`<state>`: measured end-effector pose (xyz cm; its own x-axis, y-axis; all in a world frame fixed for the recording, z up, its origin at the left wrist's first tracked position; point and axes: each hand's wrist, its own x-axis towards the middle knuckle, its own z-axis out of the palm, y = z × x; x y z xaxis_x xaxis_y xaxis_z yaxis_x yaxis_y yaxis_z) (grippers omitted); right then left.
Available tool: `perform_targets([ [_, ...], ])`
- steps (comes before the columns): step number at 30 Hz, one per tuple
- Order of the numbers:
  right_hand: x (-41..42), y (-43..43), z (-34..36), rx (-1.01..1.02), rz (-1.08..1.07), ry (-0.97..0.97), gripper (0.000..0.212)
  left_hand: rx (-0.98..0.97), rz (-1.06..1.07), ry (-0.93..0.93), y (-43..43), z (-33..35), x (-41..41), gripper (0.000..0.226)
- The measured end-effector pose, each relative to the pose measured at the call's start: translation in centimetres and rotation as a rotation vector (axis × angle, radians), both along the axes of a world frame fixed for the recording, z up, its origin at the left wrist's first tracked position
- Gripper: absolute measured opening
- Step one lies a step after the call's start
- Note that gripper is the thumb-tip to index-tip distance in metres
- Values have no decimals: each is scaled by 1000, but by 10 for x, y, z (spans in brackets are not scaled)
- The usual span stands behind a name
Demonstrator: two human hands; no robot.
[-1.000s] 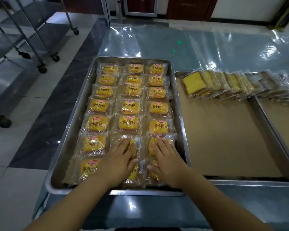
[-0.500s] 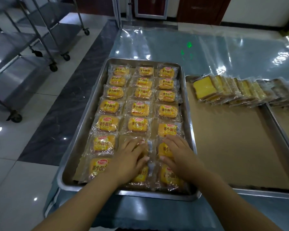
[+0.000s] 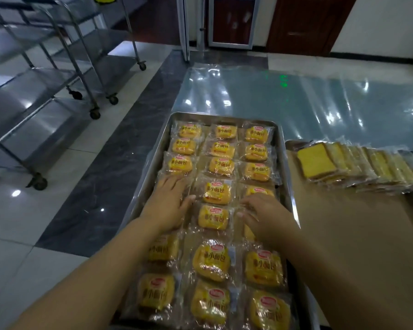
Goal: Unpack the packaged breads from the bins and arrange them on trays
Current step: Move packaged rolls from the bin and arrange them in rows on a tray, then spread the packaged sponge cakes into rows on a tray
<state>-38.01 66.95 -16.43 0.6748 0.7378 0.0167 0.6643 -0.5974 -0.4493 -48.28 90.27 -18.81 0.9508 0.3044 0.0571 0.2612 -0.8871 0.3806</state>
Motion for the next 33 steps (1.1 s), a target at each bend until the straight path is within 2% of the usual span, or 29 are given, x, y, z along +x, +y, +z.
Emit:
perform_targets([
  [4,14,19,5,13,-32,18,20,84,-31,80,31,-8,43,60],
  [10,32,39,4,-45,-101,-12,29,118,-88,144,54,-21,102,56],
  [13,43,57,1,-92,-109,8,41,162,-92,174,64,-27,118,56],
  [16,53,81,-6,-190,-84,90,55,152,-66,215,81,-34,122,57],
  [20,64,115,-21,-297,2,92,66,121,-111,276,94,-40,121,57],
  [24,68,132,-40,-407,59,81,66,120,-110,252,92,-45,121,56],
  [30,68,128,-54,-418,132,47,61,125,-112,245,95,-45,121,55],
  [33,68,127,-49,-411,137,57,60,100,-99,181,91,-37,118,54],
])
